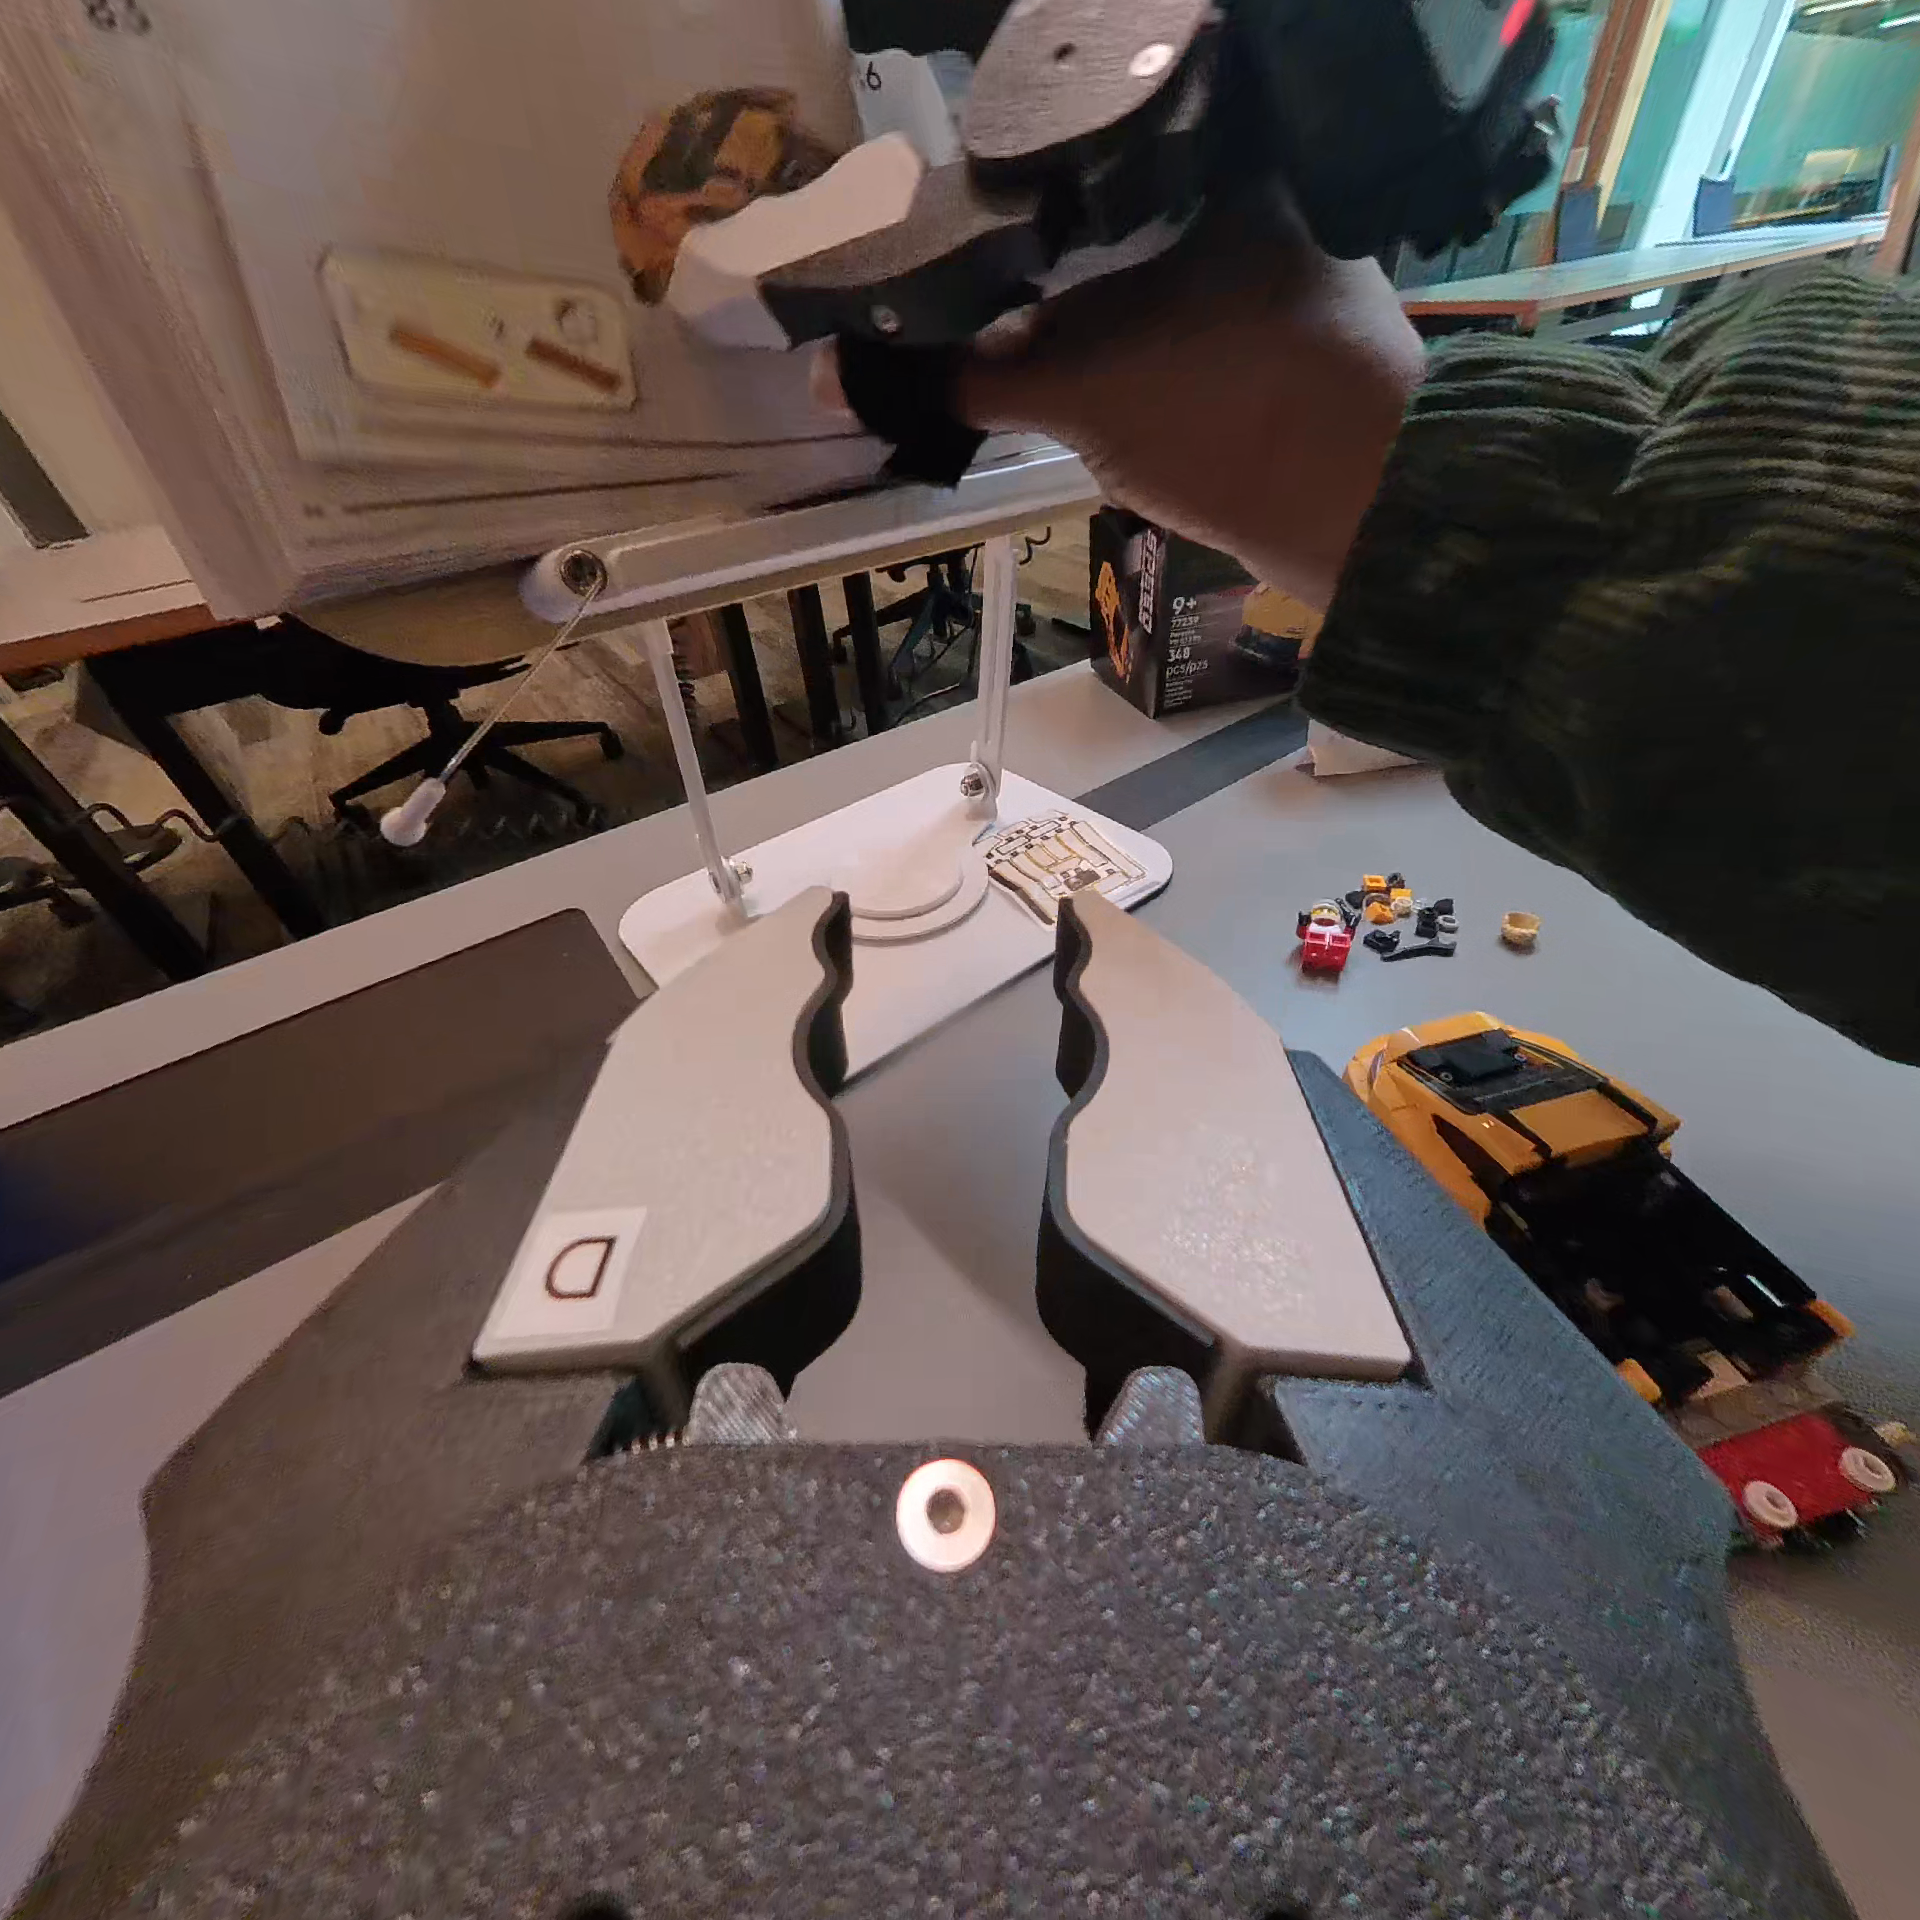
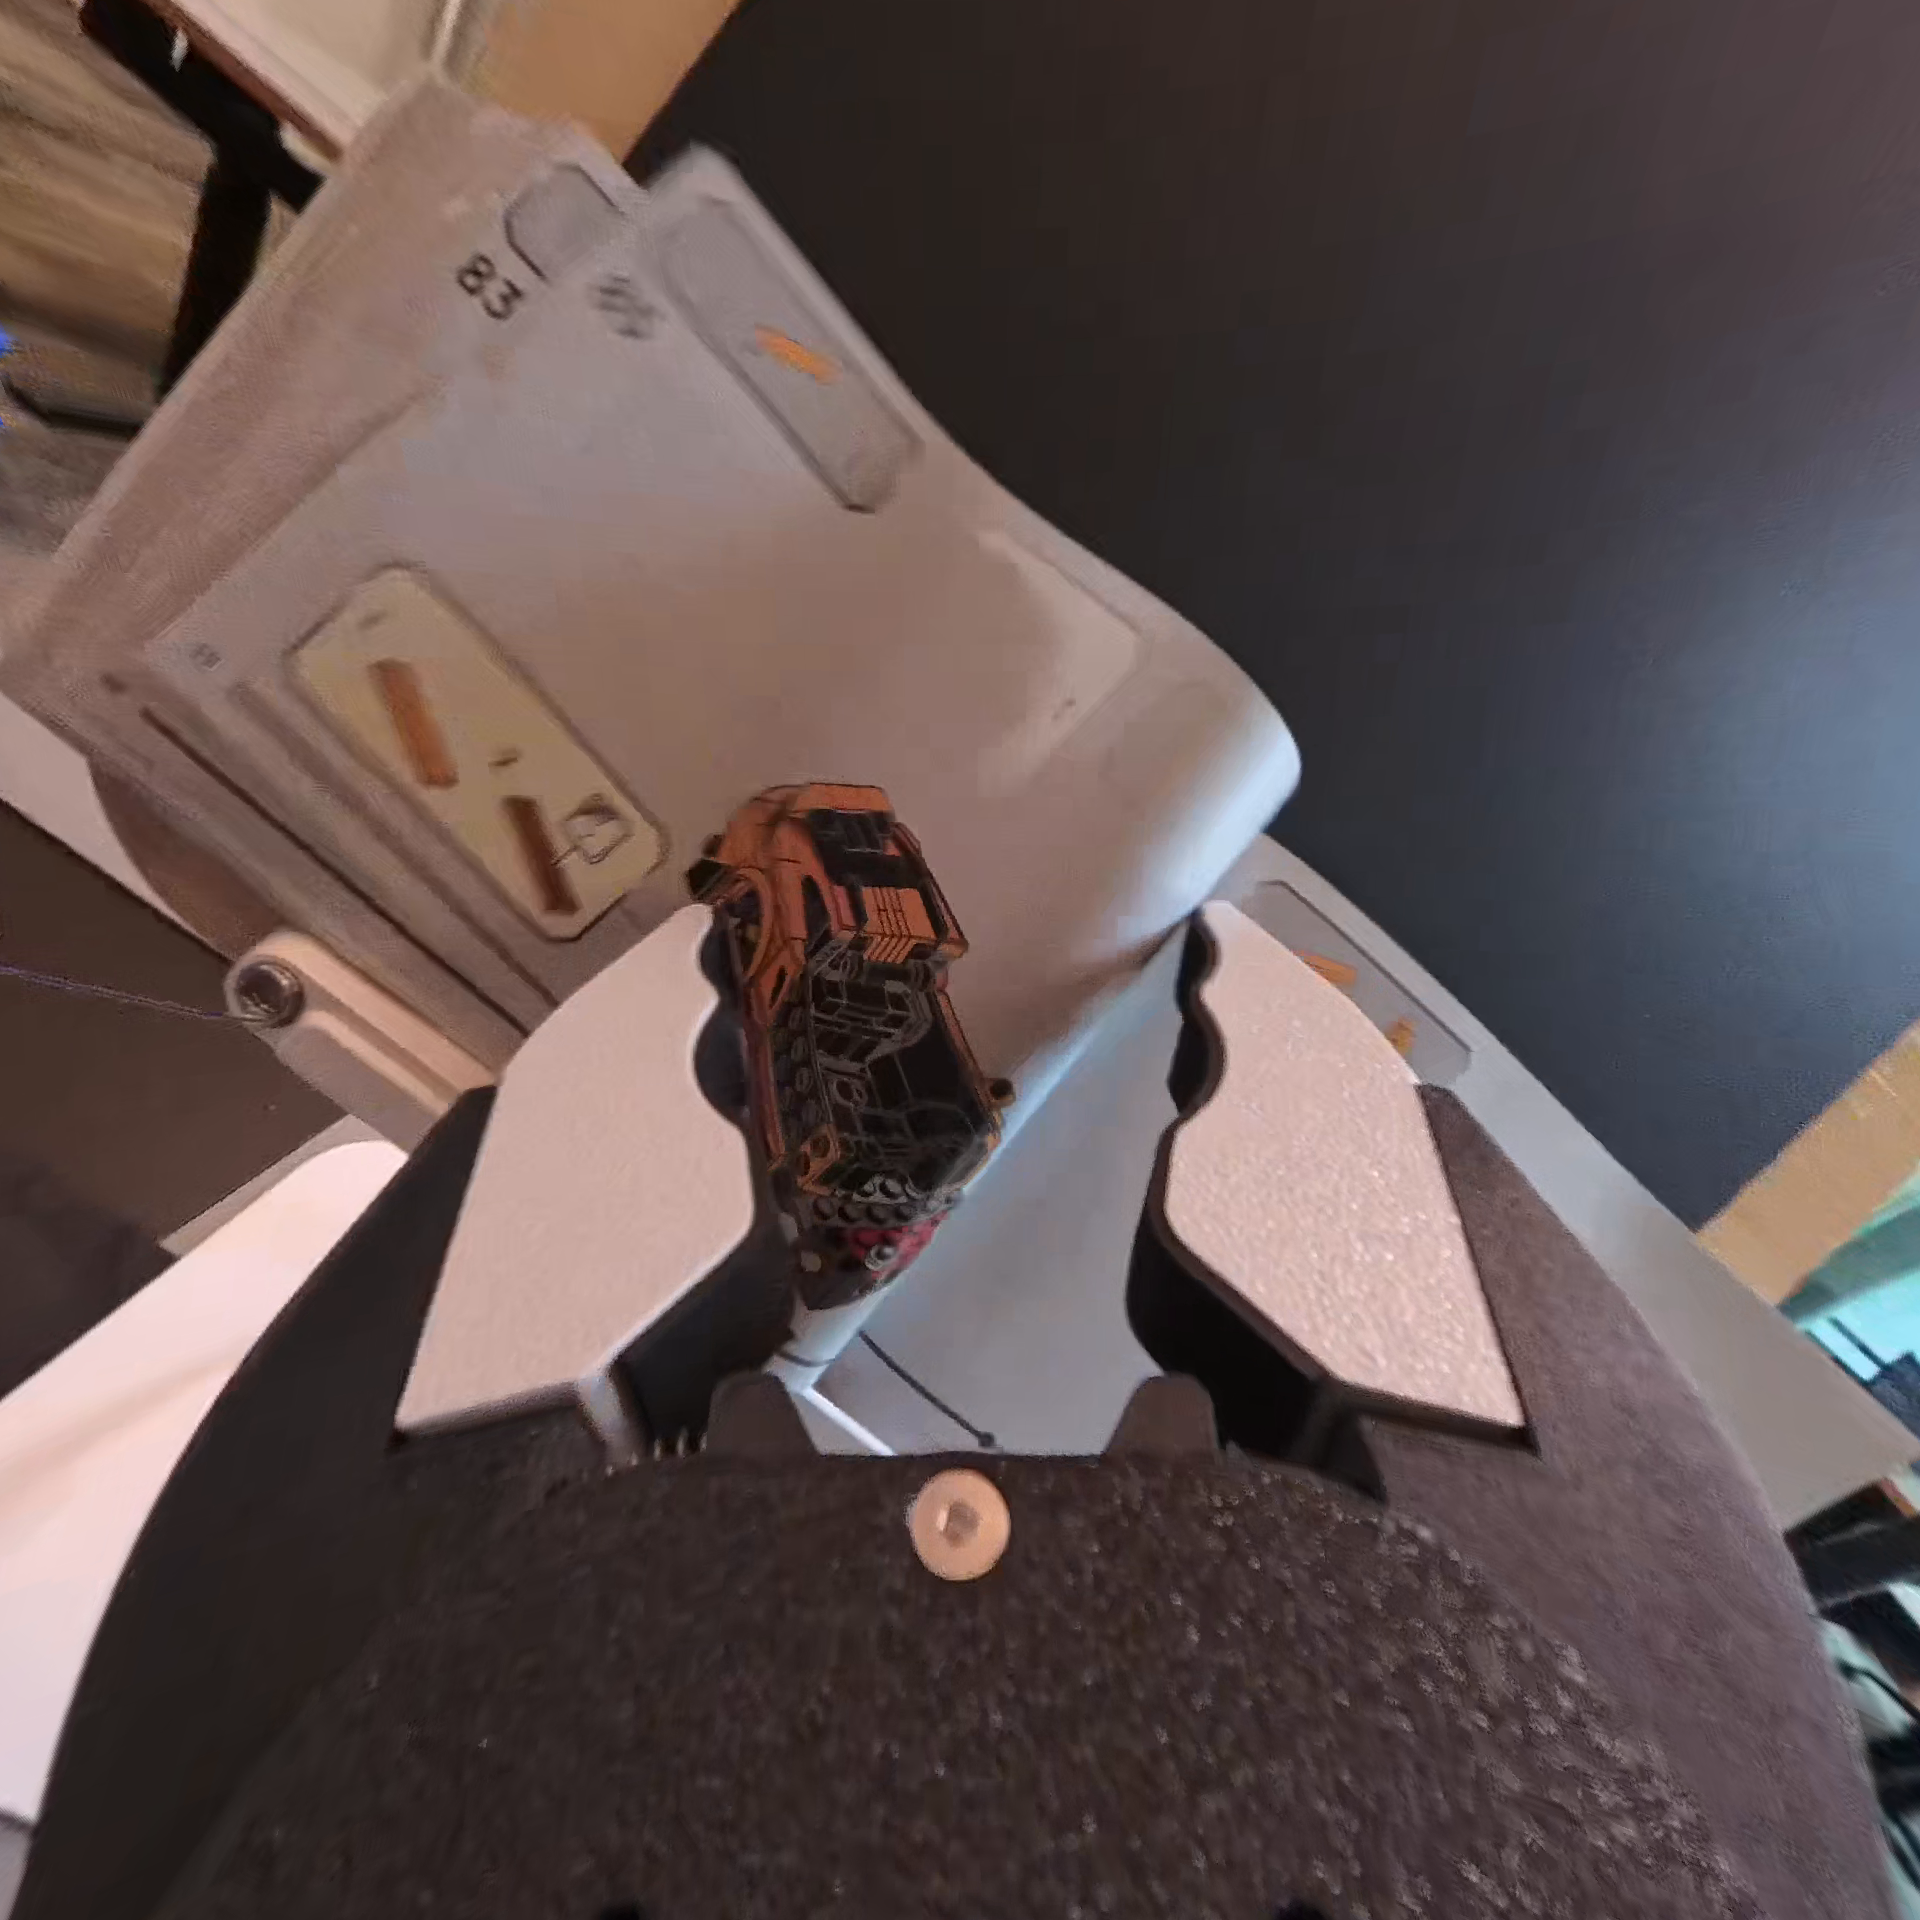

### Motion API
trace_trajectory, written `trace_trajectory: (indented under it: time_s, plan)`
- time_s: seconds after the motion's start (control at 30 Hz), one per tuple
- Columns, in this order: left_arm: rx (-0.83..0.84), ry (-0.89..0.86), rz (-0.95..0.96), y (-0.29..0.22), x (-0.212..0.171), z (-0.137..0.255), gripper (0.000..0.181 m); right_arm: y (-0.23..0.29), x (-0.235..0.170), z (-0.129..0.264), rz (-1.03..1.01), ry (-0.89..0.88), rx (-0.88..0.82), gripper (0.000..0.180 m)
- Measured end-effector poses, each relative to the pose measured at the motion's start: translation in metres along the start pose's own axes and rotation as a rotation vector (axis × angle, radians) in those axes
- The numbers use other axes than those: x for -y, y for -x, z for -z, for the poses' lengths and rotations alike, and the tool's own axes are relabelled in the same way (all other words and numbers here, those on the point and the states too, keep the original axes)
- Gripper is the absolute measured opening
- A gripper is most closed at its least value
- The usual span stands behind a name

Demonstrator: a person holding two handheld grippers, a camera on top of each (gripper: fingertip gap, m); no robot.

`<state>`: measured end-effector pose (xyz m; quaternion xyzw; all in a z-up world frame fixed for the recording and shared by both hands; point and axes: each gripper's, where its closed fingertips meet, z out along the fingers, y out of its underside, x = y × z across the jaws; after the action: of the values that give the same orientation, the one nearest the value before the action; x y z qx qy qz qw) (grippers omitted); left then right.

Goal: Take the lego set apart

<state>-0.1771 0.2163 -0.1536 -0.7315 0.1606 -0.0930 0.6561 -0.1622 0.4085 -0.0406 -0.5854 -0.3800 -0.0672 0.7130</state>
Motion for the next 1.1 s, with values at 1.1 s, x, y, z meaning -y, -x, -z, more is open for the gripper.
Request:
trace_trajectory:
  time_s: [1.1]
  plan:
    - [-0.18, 0.04, 0.076, -0.037, 0.015, -0.06, 0.038, -0.087, -0.081, 0.059, -0.527, -0.126, 0.282, 0.021]
